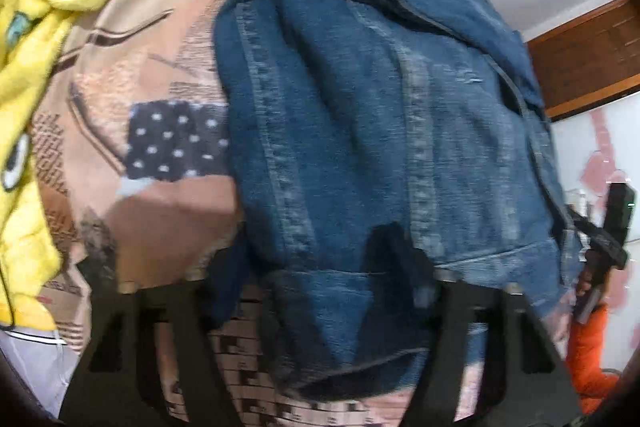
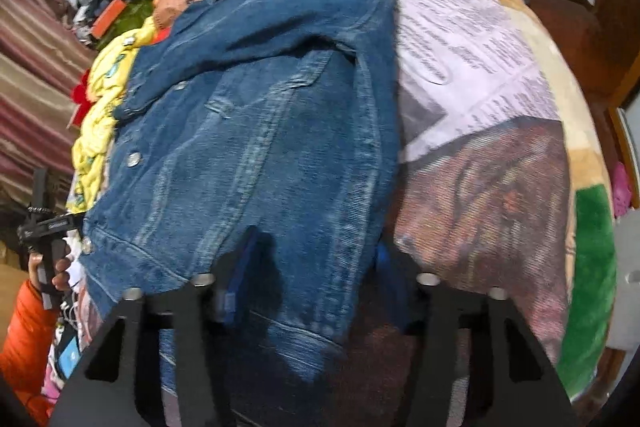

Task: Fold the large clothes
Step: 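Open both grippers and lift away from the jacket, then grasp the jacket hem with both grippers and lift it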

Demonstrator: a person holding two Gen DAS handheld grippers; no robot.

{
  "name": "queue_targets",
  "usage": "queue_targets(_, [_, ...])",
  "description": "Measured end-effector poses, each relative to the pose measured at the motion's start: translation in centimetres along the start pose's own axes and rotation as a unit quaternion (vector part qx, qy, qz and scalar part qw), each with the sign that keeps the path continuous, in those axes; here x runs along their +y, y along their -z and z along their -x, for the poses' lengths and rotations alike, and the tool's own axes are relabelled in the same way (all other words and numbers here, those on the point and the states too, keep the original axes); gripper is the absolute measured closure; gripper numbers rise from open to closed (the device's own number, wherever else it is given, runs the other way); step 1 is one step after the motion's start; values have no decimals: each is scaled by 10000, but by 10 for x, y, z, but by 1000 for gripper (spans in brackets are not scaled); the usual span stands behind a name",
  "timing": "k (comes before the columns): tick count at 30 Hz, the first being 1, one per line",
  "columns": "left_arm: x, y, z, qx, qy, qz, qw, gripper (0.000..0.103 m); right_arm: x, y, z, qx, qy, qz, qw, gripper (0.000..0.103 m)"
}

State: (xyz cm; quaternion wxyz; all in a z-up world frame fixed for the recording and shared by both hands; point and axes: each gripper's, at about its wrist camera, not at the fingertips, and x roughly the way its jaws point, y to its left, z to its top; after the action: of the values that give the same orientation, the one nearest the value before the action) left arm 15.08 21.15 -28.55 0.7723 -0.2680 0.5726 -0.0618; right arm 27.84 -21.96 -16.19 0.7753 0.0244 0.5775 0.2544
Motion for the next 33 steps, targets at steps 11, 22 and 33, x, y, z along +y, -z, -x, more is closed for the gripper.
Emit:
queue_targets(11, [-57,-20,69,-983,-248,-625,9929,88,29,-31,19,-430,-190,614,9970,91])
queue_targets(22, [-97,-136,133,-2020,-361,-967,9739,89,45,-130,60,-1574,-113,821,9841,91])
queue_targets(33, [-53,-262,67,-2115,-983,10,9724,89,3,-238,-16,-1437,195,111,9894,94])
